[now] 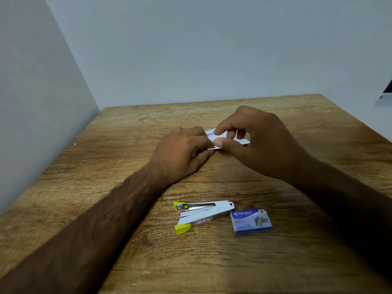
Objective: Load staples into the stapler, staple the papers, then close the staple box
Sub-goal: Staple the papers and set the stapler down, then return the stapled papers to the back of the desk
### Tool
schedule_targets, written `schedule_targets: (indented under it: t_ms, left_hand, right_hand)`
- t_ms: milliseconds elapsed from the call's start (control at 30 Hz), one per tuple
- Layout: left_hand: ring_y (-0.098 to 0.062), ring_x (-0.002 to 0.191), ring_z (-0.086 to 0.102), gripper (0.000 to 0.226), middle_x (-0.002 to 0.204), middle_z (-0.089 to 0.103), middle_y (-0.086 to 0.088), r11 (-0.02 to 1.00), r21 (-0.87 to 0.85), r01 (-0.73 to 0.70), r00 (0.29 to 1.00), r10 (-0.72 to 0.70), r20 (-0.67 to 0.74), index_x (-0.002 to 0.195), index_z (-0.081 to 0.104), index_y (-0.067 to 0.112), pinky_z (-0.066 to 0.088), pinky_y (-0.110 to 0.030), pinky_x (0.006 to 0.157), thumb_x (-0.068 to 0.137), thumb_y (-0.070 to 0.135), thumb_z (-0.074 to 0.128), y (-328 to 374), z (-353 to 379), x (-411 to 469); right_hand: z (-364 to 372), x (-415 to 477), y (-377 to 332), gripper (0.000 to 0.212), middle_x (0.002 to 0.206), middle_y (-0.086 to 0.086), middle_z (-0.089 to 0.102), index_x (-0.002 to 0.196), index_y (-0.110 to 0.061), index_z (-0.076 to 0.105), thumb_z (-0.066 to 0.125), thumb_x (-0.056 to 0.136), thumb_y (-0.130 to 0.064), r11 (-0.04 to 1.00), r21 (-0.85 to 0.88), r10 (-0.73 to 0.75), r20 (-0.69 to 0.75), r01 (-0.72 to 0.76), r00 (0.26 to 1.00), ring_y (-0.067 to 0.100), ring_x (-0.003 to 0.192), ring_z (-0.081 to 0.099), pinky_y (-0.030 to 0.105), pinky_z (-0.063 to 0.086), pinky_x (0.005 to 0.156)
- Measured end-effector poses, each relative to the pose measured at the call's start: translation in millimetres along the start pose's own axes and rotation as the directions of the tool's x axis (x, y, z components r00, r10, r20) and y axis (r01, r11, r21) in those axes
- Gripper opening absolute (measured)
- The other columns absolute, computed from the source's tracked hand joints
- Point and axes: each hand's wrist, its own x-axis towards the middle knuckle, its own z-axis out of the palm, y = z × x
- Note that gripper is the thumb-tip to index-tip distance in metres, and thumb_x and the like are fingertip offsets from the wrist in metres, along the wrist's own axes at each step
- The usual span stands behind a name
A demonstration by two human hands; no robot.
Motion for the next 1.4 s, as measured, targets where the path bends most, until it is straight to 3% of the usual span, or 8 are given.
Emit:
schedule_targets:
  t_ms: [167, 300, 500, 700, 867, 967, 1200, 1400]
  left_hand:
    - [-0.028, 0.086, 0.071, 0.012, 0.092, 0.074, -0.005, 0.997, -0.059, 0.044, 0.999, -0.043, 0.027, 0.095, 0.079, 0.013, 0.053, -0.043, 0.077, 0.095, 0.022, 0.072, -2, 0, 1]
    - [-0.024, 0.089, 0.068, 0.012, 0.091, 0.074, -0.002, 0.992, -0.082, 0.098, 0.994, -0.094, 0.051, 0.096, 0.079, 0.016, 0.052, -0.04, 0.08, 0.094, 0.025, 0.072, -3, 0, 1]
    - [-0.017, 0.097, 0.067, 0.022, 0.102, 0.075, 0.004, 0.996, -0.059, 0.068, 0.992, -0.061, 0.115, 0.102, 0.079, 0.021, 0.051, -0.036, 0.087, 0.096, 0.039, 0.067, -1, 7, 6]
    - [-0.011, 0.113, 0.064, 0.036, 0.127, 0.069, 0.01, 0.991, -0.079, 0.112, 0.951, -0.084, 0.299, 0.124, 0.07, 0.023, 0.052, -0.033, 0.094, 0.099, 0.046, 0.057, 9, 23, 40]
    - [-0.023, 0.102, 0.066, 0.035, 0.108, 0.073, 0.002, 0.993, -0.006, 0.12, 0.881, -0.104, 0.461, 0.114, 0.067, 0.019, 0.055, -0.041, 0.089, 0.098, 0.047, 0.054, 33, 47, 94]
    - [-0.027, 0.105, 0.067, 0.037, 0.109, 0.074, -0.003, 0.995, 0.03, 0.091, 0.842, -0.093, 0.532, 0.113, 0.067, 0.016, 0.054, -0.042, 0.091, 0.099, 0.047, 0.052, 51, 64, 132]
    - [-0.032, 0.113, 0.063, 0.037, 0.12, 0.07, -0.013, 0.99, 0.055, 0.132, 0.807, -0.139, 0.574, 0.111, 0.063, 0.013, 0.049, -0.037, 0.09, 0.106, 0.042, 0.041, 80, 105, 197]
    - [-0.033, 0.117, 0.061, 0.028, 0.128, 0.067, -0.015, 0.98, 0.057, 0.191, 0.789, -0.188, 0.584, 0.117, 0.058, 0.01, 0.05, -0.044, 0.101, 0.102, 0.022, 0.039, 80, 134, 233]
  right_hand:
    - [-2, 1, 30, 0.044, 0.121, -0.003, 0.067, 0.12, -0.025, 0.071, 0.076, 0.082, -0.046, 0.976, -0.196, 0.139, 0.203, -0.098, 0.969, 0.018, 0.112, 0.058, 0.039, 0.046, 0.097]
    - [-4, 1, 38, 0.031, 0.118, -0.009, 0.07, 0.113, -0.031, 0.074, 0.069, 0.087, -0.047, 0.953, -0.266, 0.222, 0.28, -0.147, 0.934, 0.013, 0.111, 0.061, 0.037, 0.049, 0.094]
    - [-4, -4, 37, 0.038, 0.131, -0.015, 0.062, 0.125, -0.041, 0.066, 0.057, 0.091, -0.055, 0.925, -0.351, 0.269, 0.339, -0.144, 0.902, 0.009, 0.123, 0.054, 0.039, 0.046, 0.101]
    - [-18, -6, 56, 0.047, 0.138, -0.018, 0.06, 0.129, -0.042, 0.06, 0.052, 0.088, -0.063, 0.852, -0.457, 0.408, 0.272, -0.256, 0.872, 0.011, 0.125, 0.056, 0.035, 0.045, 0.1]
    - [-44, -11, 87, 0.045, 0.137, -0.015, 0.061, 0.127, -0.042, 0.059, 0.054, 0.087, -0.063, 0.773, -0.482, 0.553, 0.194, -0.413, 0.81, 0.013, 0.124, 0.057, 0.036, 0.043, 0.101]
    - [-62, -15, 111, 0.043, 0.136, -0.013, 0.063, 0.126, -0.042, 0.059, 0.054, 0.087, -0.061, 0.718, -0.48, 0.626, 0.129, -0.504, 0.769, 0.014, 0.123, 0.058, 0.038, 0.042, 0.104]
    - [-78, -20, 166, 0.053, 0.148, -0.006, 0.056, 0.138, -0.038, 0.052, 0.049, 0.087, -0.053, 0.636, -0.373, 0.738, 0.038, -0.675, 0.674, 0.019, 0.134, 0.05, 0.044, 0.032, 0.113]
    - [-77, -12, 206, 0.055, 0.155, -0.006, 0.048, 0.146, -0.031, 0.045, 0.038, 0.093, -0.041, 0.624, -0.366, 0.741, -0.003, -0.69, 0.671, 0.019, 0.141, 0.042, 0.049, 0.023, 0.118]
